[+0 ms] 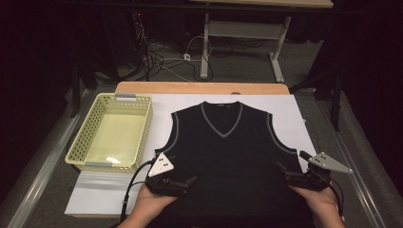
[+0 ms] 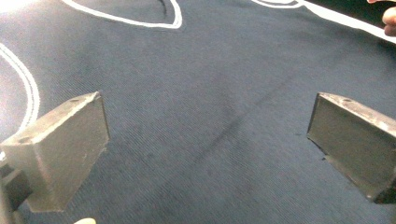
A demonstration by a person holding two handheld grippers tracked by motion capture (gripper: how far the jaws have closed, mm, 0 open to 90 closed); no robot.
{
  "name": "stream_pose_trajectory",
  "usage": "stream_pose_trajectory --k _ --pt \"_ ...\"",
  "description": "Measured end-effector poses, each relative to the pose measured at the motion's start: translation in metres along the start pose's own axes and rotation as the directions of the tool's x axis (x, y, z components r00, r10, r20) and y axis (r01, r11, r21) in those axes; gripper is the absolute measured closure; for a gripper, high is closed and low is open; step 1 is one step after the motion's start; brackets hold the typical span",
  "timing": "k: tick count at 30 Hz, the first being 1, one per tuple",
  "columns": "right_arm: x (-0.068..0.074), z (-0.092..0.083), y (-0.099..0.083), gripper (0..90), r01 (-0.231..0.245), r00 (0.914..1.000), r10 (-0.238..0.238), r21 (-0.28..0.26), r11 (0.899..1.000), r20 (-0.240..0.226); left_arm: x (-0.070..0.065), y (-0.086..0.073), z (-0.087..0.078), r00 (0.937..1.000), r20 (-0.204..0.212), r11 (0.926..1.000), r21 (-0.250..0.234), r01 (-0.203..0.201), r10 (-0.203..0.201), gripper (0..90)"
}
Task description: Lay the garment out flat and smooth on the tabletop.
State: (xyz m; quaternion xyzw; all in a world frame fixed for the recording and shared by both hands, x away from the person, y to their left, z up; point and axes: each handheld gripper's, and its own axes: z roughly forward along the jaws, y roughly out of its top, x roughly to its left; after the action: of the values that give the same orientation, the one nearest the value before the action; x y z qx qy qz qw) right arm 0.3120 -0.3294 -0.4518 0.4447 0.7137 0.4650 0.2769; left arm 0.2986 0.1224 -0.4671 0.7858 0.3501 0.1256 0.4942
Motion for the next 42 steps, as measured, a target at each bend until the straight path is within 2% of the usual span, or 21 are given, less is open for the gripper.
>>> stream_pose_trajectory --k 14,21,27,32,37,39,42 --pt "-0.006 0.029 0.015 0.0 0.010 0.9999 -0.010 0.019 1.000 -0.002 0.020 0.017 0.025 0.9990 -0.038 0.9993 0.028 0.025 -0.023 0.0" --pt "-0.016 0.044 0.022 0.0 -0.012 0.9999 0.012 0.034 0.999 -0.003 0.032 0.026 0.039 0.9978 -0.056 0.9978 0.054 0.040 -0.037 0.0" --pt "-0.025 0.058 0.029 0.0 -0.008 0.9997 0.007 0.047 0.999 0.022 0.044 0.036 0.050 0.9955 -0.076 0.9952 0.076 0.062 -0.057 0.0" --pt "-0.034 0.068 0.034 0.0 -0.025 0.9989 0.023 0.060 0.998 0.040 0.056 0.044 0.058 0.9926 -0.095 0.9917 0.096 0.085 -0.076 0.0" --pt "-0.041 0.078 0.034 0.0 -0.037 0.9982 0.034 0.056 0.998 0.049 0.065 0.048 0.066 0.9899 -0.109 0.9888 0.109 0.102 -0.090 0.0" --pt "-0.044 0.082 0.033 0.1 -0.028 0.9974 0.024 0.065 0.997 0.067 0.069 0.050 0.069 0.9893 -0.118 0.9867 0.126 0.102 -0.087 0.0" --pt "-0.049 0.085 0.032 0.7 -0.055 0.9963 0.050 0.062 0.997 0.070 0.074 0.053 0.074 0.9867 -0.132 0.9845 0.134 0.113 -0.095 0.0"
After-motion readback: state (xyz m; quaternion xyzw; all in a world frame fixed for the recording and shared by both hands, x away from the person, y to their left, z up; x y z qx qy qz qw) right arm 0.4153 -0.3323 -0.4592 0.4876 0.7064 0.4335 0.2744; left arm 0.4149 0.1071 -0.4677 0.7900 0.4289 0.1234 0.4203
